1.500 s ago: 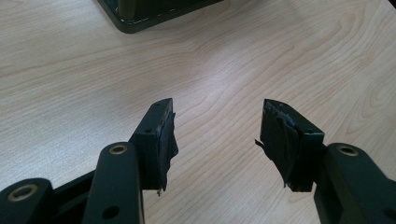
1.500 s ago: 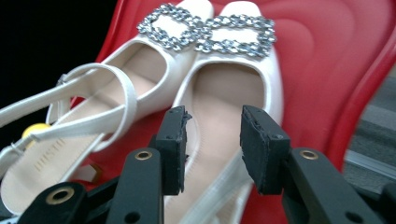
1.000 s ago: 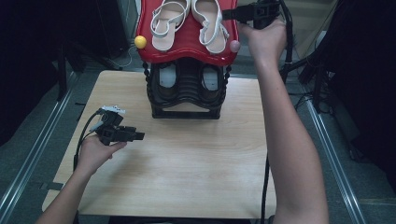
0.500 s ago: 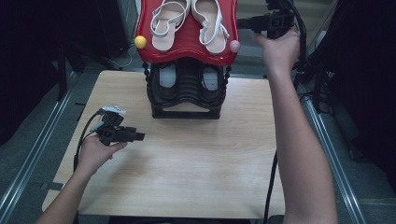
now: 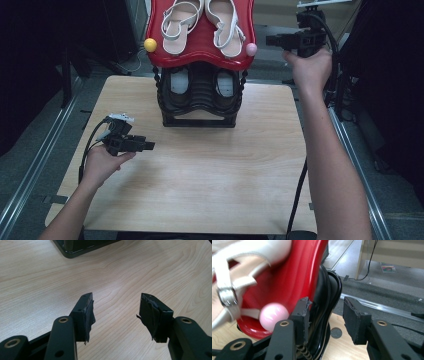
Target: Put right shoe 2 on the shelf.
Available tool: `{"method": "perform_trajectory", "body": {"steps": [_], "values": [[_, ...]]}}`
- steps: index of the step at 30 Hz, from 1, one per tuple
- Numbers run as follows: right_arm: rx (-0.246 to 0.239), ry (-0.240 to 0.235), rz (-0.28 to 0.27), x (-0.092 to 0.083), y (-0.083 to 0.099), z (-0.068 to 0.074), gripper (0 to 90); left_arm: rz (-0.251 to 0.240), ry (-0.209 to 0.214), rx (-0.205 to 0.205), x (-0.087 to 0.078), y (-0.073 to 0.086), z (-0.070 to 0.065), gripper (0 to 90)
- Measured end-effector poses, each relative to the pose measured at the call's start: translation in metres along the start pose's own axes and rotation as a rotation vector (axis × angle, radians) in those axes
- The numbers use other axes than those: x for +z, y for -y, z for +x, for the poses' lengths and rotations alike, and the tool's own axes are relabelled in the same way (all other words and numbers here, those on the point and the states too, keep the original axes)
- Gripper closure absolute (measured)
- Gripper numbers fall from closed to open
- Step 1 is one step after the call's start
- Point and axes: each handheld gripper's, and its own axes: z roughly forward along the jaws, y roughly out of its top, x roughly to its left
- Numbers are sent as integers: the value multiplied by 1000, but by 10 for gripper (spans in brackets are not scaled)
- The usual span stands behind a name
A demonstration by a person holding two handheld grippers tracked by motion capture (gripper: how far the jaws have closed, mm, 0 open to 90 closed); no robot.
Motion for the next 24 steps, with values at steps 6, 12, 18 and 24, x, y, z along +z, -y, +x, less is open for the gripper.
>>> {"method": "perform_trajectory", "body": {"steps": [6,12,18,24], "values": [[4,-4,13,4,20,-5,579,5,0,6,1,0,0,454],[0,-9,36,9,38,-9,577,-3,-3,7,0,0,-1,454],[25,-26,45,15,60,-13,577,-7,-5,8,0,0,-1,454],[43,-47,49,22,81,-14,574,-1,-4,12,0,0,0,454]]}}
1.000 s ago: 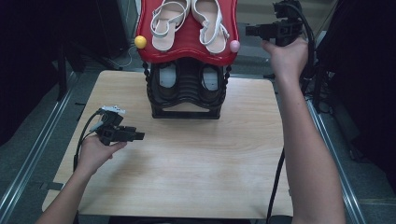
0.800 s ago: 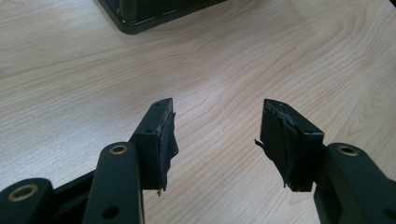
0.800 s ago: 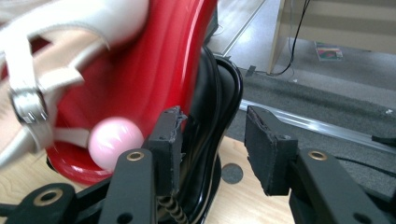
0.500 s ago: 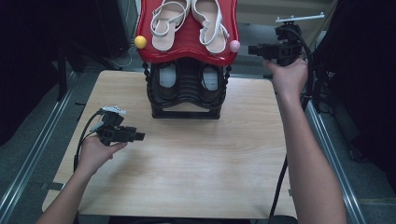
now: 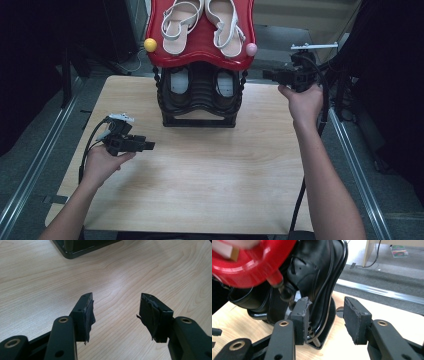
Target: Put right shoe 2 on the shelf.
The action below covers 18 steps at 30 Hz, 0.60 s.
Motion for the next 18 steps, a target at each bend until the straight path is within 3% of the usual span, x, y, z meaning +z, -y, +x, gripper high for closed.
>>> {"method": "perform_trajectory", "body": {"steps": [18], "values": [[39,-47,31,18,49,-3,522,-4,-3,-4,-1,0,0,454]]}}
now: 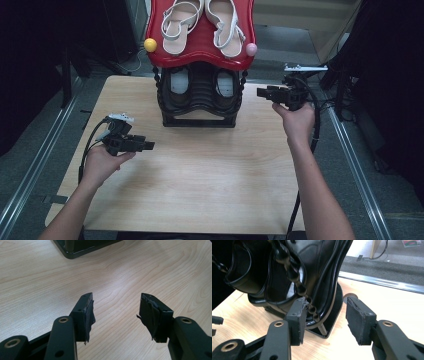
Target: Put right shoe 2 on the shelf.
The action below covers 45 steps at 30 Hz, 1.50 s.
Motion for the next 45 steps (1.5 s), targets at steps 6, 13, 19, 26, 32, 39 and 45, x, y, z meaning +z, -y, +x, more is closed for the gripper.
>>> {"method": "perform_trajectory", "body": {"steps": [6,13,19,26,32,39,45], "values": [[14,-14,8,5,15,-2,515,1,-2,4,0,0,0,454],[19,-33,23,15,32,2,495,-1,-2,2,0,0,1,456],[10,-44,36,21,43,7,486,0,-3,3,1,0,0,455],[10,-51,62,32,61,10,485,13,-9,15,2,1,0,455],[29,-64,61,38,80,10,485,11,-8,16,2,1,0,456],[37,-88,69,41,101,16,485,2,-8,17,3,1,-1,456],[46,-103,73,45,114,20,485,-1,-7,21,3,1,0,455]]}}
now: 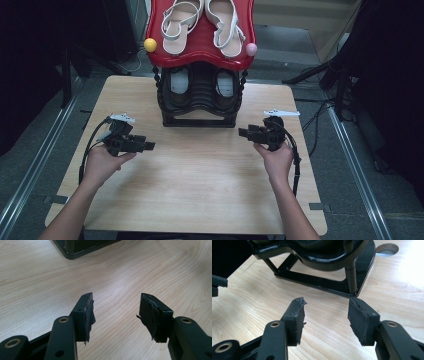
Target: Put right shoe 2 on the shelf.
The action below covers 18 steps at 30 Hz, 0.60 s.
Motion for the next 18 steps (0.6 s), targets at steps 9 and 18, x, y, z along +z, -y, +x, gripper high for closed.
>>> {"method": "perform_trajectory", "body": {"steps": [9,18], "values": [[-5,-10,17,9,14,3,480,6,-3,12,1,0,-1,454],[-12,-10,18,10,22,8,469,3,-8,20,2,0,-1,454]]}}
